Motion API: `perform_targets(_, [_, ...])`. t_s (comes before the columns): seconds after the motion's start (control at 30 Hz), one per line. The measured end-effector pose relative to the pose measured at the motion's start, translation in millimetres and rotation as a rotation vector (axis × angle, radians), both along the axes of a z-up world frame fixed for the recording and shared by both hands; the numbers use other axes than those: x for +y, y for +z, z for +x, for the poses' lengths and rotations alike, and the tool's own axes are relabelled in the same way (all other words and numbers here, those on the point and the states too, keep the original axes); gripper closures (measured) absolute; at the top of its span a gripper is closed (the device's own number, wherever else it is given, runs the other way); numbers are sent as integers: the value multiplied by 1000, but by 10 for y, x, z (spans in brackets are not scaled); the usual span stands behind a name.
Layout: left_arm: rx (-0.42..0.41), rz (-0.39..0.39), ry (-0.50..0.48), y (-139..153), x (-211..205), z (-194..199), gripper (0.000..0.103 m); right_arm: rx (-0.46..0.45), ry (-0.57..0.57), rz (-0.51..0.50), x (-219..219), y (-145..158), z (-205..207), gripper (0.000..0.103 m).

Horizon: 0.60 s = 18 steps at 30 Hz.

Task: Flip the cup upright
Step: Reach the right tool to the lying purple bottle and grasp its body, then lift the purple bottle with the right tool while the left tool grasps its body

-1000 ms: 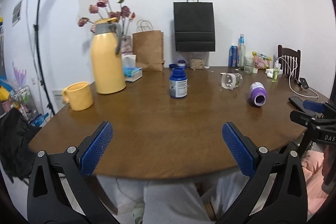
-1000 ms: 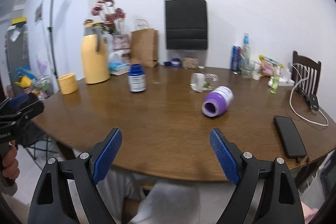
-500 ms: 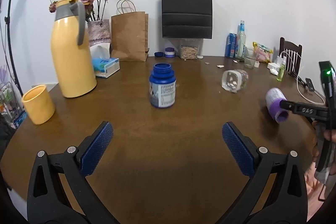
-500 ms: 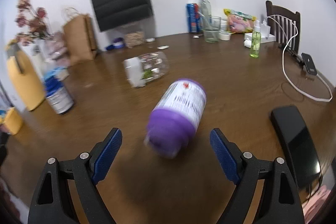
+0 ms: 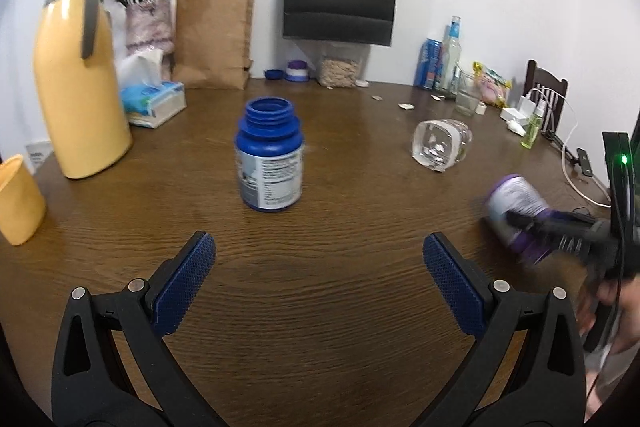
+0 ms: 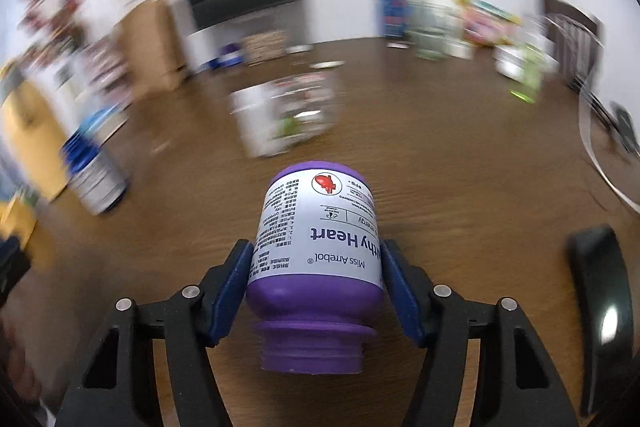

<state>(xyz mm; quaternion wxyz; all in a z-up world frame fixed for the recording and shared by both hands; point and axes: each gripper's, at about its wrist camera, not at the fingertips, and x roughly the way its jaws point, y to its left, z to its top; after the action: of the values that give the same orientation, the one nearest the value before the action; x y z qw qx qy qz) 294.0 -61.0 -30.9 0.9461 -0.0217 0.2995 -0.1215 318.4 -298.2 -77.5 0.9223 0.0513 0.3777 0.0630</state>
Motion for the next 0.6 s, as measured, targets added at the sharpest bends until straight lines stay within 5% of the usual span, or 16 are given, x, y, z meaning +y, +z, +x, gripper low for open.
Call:
perform_targets(0.13, [23, -46, 5, 2, 12, 68, 1, -32, 349, -62, 889, 8, -116, 34])
perform_targets(0.27, [31, -55, 32, 9, 89, 129, 4, -66, 536, -103, 1404, -21, -241, 34])
perform_targets(0.4, [92, -90, 52, -47, 174, 252, 25, -61, 576, -79, 1476, -48, -243, 34])
perform_targets(0.6, [84, -34, 53, -121, 73, 248, 33, -29, 513, -82, 1202, -61, -241, 25])
